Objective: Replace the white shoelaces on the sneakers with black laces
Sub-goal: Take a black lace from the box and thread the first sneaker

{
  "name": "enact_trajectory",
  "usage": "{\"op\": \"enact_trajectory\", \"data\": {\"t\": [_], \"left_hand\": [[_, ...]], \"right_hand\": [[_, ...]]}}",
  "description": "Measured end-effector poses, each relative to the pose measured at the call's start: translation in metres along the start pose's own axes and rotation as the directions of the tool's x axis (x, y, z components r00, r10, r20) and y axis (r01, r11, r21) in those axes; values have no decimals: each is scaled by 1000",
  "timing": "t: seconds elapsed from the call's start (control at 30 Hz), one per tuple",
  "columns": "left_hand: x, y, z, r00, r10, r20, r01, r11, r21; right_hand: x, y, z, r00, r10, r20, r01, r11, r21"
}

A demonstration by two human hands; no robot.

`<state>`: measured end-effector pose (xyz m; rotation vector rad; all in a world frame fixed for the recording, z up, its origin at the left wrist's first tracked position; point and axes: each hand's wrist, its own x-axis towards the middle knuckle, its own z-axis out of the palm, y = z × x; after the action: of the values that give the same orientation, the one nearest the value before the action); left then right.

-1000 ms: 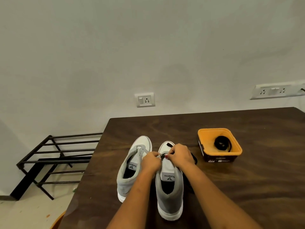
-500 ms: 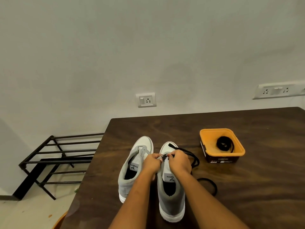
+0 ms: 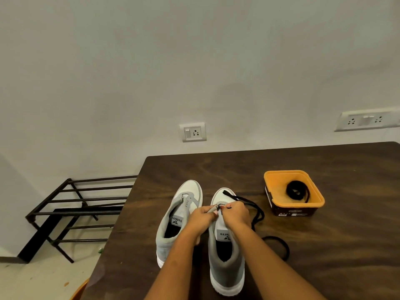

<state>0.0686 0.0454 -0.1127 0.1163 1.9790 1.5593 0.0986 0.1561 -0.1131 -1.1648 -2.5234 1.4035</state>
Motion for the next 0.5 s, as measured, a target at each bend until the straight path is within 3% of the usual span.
{"op": "enact_trajectory", "data": {"t": [0.13, 0.27, 0.4, 0.5], "left_hand": [[-9, 2, 1, 999, 27, 25, -25, 998, -49], [-10, 1, 1, 998, 54, -24, -52, 995, 86], [-11, 8, 0, 1000, -1, -8, 2, 994, 109], [-5, 6, -1, 995, -25, -96, 35, 994, 100]], "right_hand": [[-2, 2, 0, 999, -34, 34, 34, 999, -17], [-6, -3, 0, 999, -47, 15, 48, 996, -70], [-3, 1, 1, 995, -103, 5, 103, 990, -98], [-1, 5, 1, 990, -138, 4, 137, 988, -64]]}}
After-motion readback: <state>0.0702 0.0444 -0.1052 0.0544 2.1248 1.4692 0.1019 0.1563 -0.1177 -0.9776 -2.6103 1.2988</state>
